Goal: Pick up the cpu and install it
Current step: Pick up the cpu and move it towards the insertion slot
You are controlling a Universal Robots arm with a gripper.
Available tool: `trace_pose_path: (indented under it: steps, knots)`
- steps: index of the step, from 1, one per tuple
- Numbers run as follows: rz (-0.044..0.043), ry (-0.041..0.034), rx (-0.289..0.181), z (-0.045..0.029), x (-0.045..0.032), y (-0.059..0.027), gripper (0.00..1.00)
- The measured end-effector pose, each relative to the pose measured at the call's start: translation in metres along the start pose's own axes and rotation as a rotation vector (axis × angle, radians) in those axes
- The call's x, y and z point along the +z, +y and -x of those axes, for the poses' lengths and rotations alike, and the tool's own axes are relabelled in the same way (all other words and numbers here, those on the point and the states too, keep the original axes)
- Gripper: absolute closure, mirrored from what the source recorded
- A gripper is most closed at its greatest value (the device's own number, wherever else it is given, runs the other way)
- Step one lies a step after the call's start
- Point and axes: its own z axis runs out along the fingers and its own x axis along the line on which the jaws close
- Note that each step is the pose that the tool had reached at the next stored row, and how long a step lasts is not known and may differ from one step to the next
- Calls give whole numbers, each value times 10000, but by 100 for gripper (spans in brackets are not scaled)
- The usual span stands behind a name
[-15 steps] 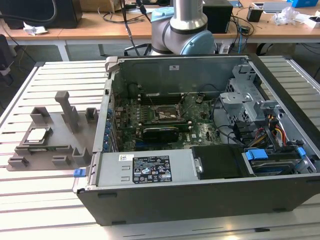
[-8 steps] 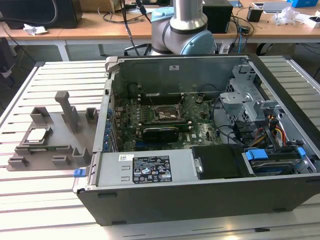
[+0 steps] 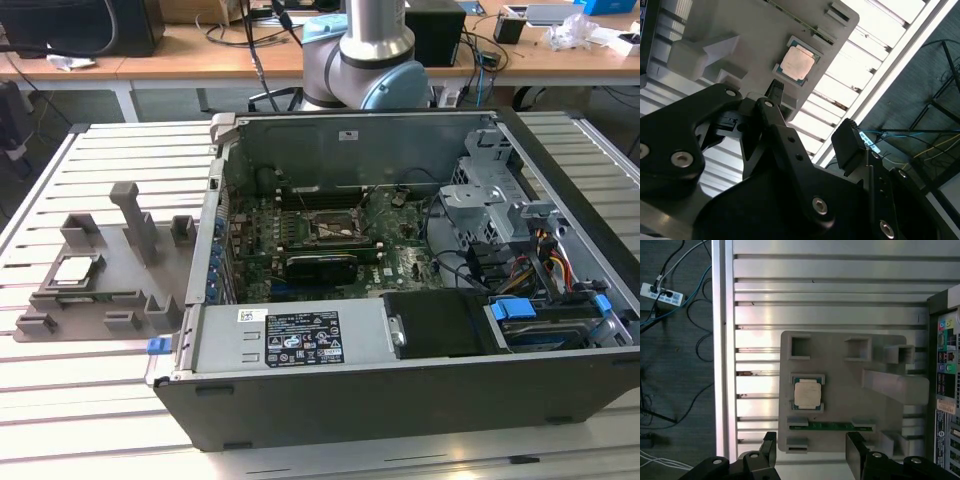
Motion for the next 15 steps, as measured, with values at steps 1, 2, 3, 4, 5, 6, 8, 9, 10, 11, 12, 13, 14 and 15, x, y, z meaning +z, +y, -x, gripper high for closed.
trace_pose_path:
  steps: [1,2,3,4,5,6,8,9,10,11,12,13,14,15]
  knots:
    - [0,0,0,0,5,0,34]
    - [0,0,0,0,10,0,34]
    - [-1,0,0,-1,18,1,34]
    - [0,1,-1,-1,22,1,34]
    - [0,1,0,-1,27,1,34]
    - [0,1,0,-1,32,1,34]
    - [-1,0,0,-1,43,1,34]
    - [0,1,0,-1,48,2,34]
    - [0,1,0,-2,54,2,34]
    - [0,0,0,-2,60,2,34]
    - [0,1,0,-2,66,2,34]
    - [0,1,0,-2,71,2,34]
    - [0,0,0,-2,78,3,34]
    - [0,0,0,-2,83,3,34]
